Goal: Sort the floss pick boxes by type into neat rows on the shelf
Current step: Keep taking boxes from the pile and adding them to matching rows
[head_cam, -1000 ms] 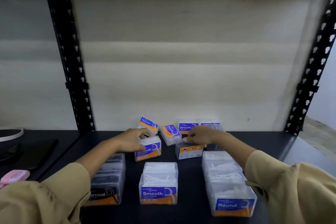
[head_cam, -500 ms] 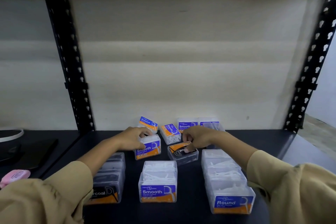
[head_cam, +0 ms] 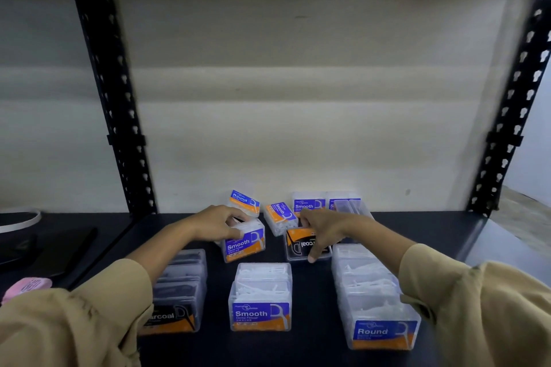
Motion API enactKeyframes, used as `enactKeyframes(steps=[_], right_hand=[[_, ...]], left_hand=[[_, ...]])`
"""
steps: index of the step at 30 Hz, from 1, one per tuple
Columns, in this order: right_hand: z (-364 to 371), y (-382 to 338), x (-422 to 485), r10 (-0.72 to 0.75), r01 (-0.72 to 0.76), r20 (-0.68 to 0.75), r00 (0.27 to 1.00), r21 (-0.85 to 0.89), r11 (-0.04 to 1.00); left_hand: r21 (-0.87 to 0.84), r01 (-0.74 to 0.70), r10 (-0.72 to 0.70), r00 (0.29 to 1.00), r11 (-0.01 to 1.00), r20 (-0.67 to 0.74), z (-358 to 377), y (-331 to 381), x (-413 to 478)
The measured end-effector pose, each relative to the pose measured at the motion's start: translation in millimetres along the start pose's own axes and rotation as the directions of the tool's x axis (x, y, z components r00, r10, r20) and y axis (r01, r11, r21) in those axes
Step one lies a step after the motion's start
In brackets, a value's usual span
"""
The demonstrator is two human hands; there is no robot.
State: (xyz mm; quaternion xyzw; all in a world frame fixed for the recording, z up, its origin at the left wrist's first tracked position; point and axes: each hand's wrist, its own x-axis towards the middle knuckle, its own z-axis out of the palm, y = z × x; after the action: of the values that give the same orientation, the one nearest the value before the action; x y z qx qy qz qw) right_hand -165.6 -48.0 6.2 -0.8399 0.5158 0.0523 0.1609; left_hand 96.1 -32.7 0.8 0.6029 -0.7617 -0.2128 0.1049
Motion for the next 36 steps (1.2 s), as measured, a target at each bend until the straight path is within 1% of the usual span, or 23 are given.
enactKeyframes(steps=[4, 7, 9, 11, 13, 16, 19, 20, 22, 26, 28, 30, 32, 34, 36], right_hand=[[3.3, -1.0, -1.1, 0.002, -0.002, -0.018, 1.0, -0.007, 1.0], [4.8, -6.7, -2.0, 0.004, -0.006, 0.043, 0.999, 0.042, 0.999], [6.2, -12.2, -2.0, -0.015, 0.011, 0.086, 0.996, 0.043, 0.999], [6.0, -18.1, -1.2, -0.035, 0.029, 0.086, 0.996, 0.064, 0.997], [3.9, -22.0, -0.4, -0.055, 0.049, 0.043, 0.998, 0.118, 0.992], [-0.4, -20.8, -0.3, -0.062, 0.081, -0.12, 0.991, 0.166, 0.983], [-7.5, -13.5, -2.2, 0.012, 0.079, -0.274, 0.962, 0.319, 0.945], [-9.2, -10.4, -3.0, 0.037, 0.079, -0.302, 0.953, 0.363, 0.928], [-9.4, -3.9, -5.1, 0.07, 0.061, -0.296, 0.953, 0.411, 0.91], [-3.8, 4.8, -8.3, 0.141, -0.033, -0.217, 0.966, 0.436, 0.899], [-4.4, 7.0, -8.1, 0.184, -0.076, -0.231, 0.956, 0.41, 0.909], [-5.9, 9.0, -9.0, 0.208, -0.133, -0.237, 0.949, 0.298, 0.945], [-3.9, 11.4, -9.3, 0.221, -0.182, -0.201, 0.954, 0.195, 0.964], [1.0, 12.6, -7.8, 0.213, -0.196, -0.165, 0.963, 0.113, 0.974], [6.0, 12.7, -3.6, 0.193, -0.18, -0.155, 0.969, 0.094, 0.979]], left_hand=[[-0.005, 0.01, -0.01, 1.0, 1.0, -0.011, 1.9, 0.0, -0.5], [0.019, 0.003, -0.002, 1.0, 1.0, -0.014, 2.0, 3.3, -0.8], [0.024, -0.005, 0.005, 1.0, 1.0, -0.013, 2.2, 5.1, -1.0], [0.022, -0.001, 0.002, 1.0, 1.0, -0.012, 2.4, 5.4, -1.2], [0.02, 0.003, -0.003, 1.0, 1.0, -0.011, 2.5, 4.6, -0.9], [0.02, -0.002, 0.002, 1.0, 1.0, -0.011, 2.9, 3.4, -0.1], [0.022, -0.01, 0.01, 1.0, 1.0, -0.014, 3.0, 4.3, 0.9], [0.02, -0.014, 0.014, 1.0, 1.0, -0.015, 3.2, 4.7, 1.2], [0.013, -0.019, 0.019, 1.0, 1.0, -0.015, 3.4, 5.9, 1.7], [-0.005, -0.024, 0.024, 1.0, 1.0, 0.004, 3.5, 6.0, 3.7], [-0.016, -0.032, 0.033, 0.999, 0.999, 0.033, 2.3, 5.7, 4.4], [-0.033, -0.048, 0.05, 0.996, 0.998, 0.073, 0.5, 6.7, 4.5], [-0.067, -0.06, 0.068, 0.991, 0.996, 0.115, -1.0, 9.1, 3.6], [-0.098, -0.072, 0.085, 0.987, 0.993, 0.138, -1.6, 10.0, 3.3], [-0.117, -0.097, 0.116, 0.98, 0.988, 0.163, -1.5, 11.3, 2.8]])
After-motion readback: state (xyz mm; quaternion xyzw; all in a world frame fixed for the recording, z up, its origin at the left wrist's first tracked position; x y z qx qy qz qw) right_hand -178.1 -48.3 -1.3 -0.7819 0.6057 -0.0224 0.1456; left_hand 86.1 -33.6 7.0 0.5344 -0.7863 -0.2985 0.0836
